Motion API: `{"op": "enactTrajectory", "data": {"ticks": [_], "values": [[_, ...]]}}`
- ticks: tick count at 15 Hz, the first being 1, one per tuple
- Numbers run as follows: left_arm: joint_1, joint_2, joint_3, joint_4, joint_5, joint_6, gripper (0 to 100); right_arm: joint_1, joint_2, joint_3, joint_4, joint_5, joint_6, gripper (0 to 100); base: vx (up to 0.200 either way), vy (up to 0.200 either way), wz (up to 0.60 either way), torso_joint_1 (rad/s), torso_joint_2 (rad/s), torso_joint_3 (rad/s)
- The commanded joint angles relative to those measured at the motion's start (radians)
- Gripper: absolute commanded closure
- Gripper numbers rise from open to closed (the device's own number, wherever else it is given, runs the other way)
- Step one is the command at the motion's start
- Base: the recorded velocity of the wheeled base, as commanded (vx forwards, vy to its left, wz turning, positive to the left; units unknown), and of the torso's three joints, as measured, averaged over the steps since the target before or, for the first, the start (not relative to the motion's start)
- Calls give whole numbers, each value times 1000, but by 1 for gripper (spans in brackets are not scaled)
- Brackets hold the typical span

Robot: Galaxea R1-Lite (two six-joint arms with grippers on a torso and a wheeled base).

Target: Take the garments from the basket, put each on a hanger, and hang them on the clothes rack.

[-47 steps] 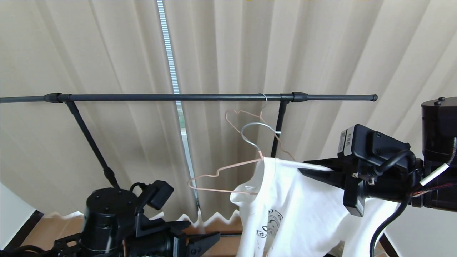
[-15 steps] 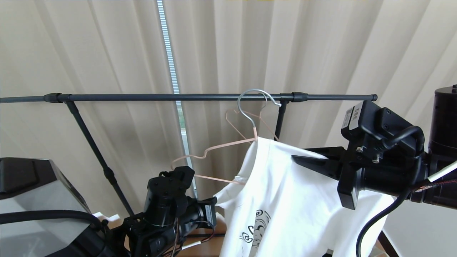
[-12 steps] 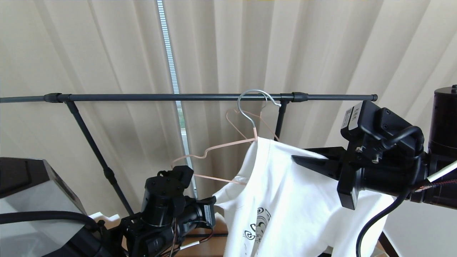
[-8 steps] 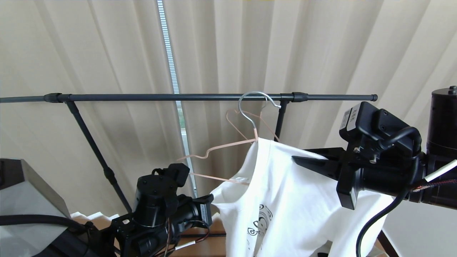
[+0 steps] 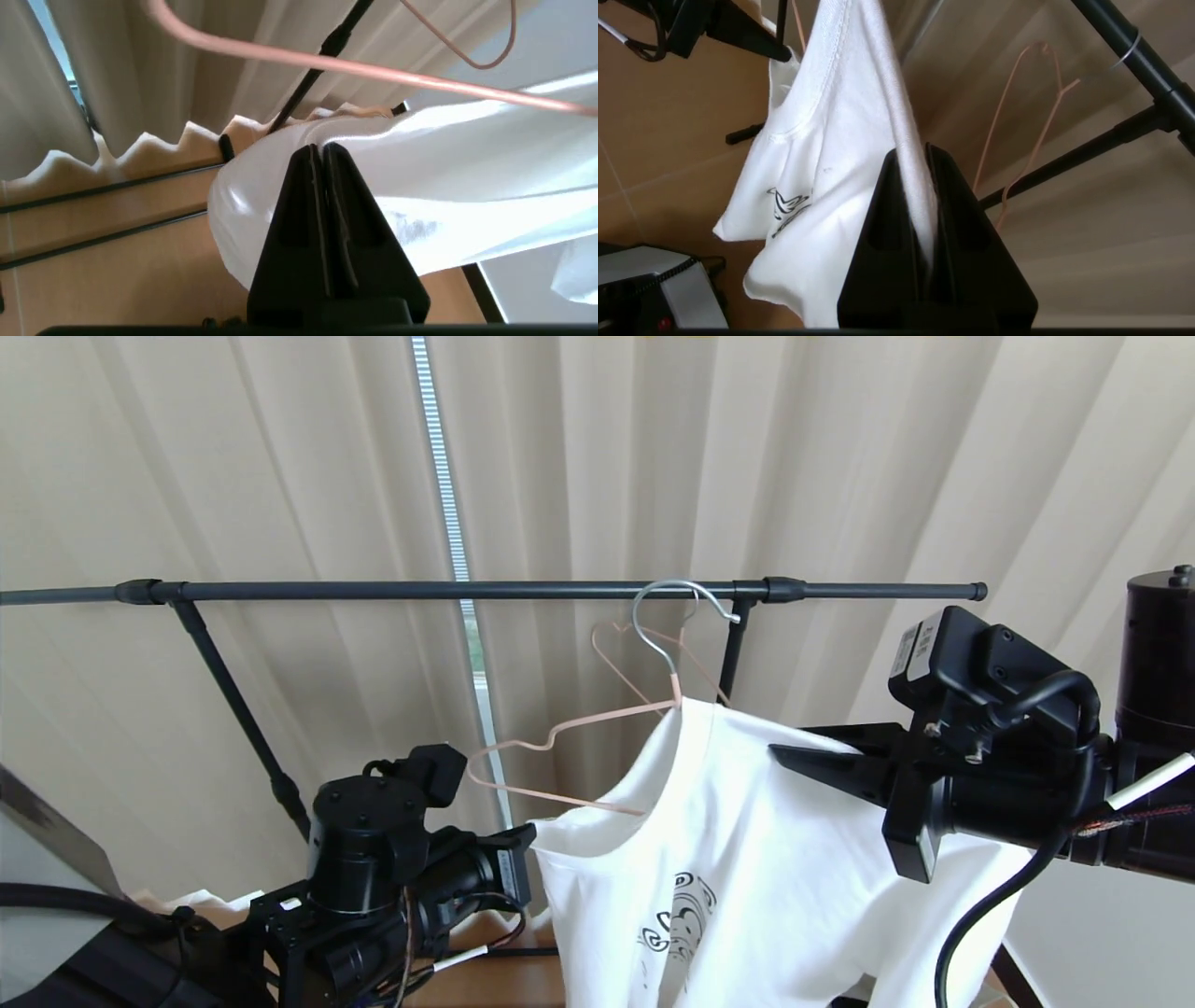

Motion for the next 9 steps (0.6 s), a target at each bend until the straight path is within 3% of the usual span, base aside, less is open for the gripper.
{"op": "enactTrajectory", "data": {"ticks": [1,9], "values": [[15,-7,8,0,0,-1,100,-11,-3,3,0,0,-4,100,0,0,0,0,0,0],[84,-19,32,-13,-1,12,100,-40,-13,18,0,2,-56,100,0,0,0,0,0,0]]}}
